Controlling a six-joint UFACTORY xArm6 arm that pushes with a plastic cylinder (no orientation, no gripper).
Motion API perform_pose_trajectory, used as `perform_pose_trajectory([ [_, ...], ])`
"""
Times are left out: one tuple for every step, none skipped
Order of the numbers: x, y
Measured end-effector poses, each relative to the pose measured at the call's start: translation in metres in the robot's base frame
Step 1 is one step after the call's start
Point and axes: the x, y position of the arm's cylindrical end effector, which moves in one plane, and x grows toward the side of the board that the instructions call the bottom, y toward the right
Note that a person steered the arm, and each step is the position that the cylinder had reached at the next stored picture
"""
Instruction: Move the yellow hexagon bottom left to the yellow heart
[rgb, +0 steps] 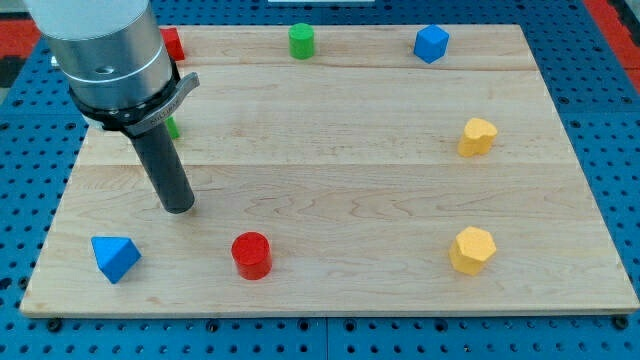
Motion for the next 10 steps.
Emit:
perform_pose_trajectory([
  [0.0,0.0],
  [0.002,0.0],
  [0.002,0.0],
  [0.001,0.0],
  [0.0,0.0],
  [-0.002,0.0],
  [-0.002,0.0],
  [-0.018,-0.005],
  [-0.029,-0.003],
  [-0.029,0.029],
])
